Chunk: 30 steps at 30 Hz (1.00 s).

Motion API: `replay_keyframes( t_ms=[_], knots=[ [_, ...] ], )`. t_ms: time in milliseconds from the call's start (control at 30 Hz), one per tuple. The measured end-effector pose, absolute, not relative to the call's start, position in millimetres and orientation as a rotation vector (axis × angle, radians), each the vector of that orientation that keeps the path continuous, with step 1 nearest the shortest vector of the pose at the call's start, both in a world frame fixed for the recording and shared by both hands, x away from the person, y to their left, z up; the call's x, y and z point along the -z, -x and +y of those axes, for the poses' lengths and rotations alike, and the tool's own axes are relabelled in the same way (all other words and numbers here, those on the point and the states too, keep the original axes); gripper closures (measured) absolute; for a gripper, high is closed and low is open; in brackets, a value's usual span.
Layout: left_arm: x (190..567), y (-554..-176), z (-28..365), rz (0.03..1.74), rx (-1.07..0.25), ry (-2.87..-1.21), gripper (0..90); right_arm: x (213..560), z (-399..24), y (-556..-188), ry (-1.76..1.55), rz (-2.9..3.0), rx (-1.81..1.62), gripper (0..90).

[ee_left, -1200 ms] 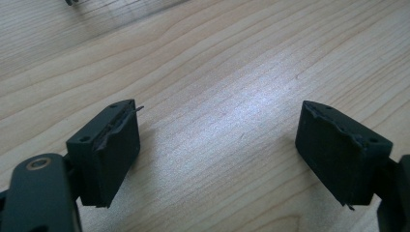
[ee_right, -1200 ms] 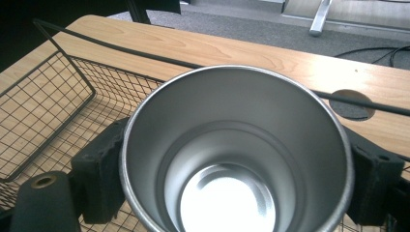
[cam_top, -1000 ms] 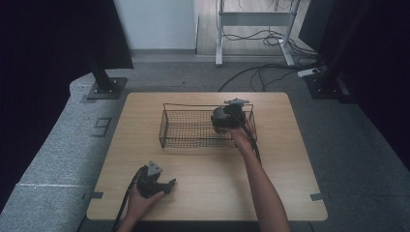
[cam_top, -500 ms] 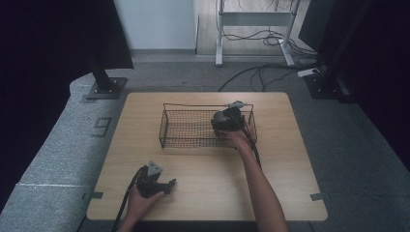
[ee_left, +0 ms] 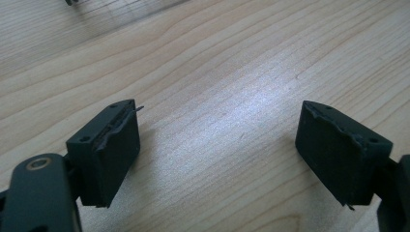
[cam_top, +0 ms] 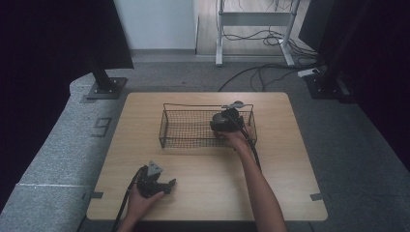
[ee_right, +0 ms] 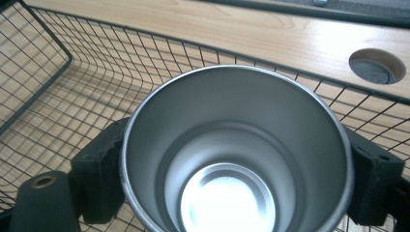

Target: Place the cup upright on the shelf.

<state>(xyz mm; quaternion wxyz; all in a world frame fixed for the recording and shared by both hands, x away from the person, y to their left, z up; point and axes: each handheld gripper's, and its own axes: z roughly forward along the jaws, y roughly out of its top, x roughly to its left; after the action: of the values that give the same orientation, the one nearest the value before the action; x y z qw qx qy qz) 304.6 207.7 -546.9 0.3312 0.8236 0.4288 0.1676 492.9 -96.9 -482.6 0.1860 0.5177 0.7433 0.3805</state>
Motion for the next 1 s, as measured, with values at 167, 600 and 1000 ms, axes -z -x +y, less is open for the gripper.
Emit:
replay_keyframes(
  t_ms=[167, 600, 1000],
  knots=[
    [546.9, -304.6, 207.8, 1.121, -0.438, -2.152, 15.9, 486.9, -95.7, -493.6, -1.453, 2.118, -1.034, 13.8],
    [546.9, -304.6, 207.9, 1.122, -0.436, -2.151, 15.9, 489.4, -94.1, -494.9, -1.442, 2.149, -0.967, 13.7],
    [546.9, -304.6, 207.9, 1.122, -0.436, -2.151, 16.0, 490.2, -97.0, -496.3, -1.48, 2.149, -0.979, 13.6]
  ],
)
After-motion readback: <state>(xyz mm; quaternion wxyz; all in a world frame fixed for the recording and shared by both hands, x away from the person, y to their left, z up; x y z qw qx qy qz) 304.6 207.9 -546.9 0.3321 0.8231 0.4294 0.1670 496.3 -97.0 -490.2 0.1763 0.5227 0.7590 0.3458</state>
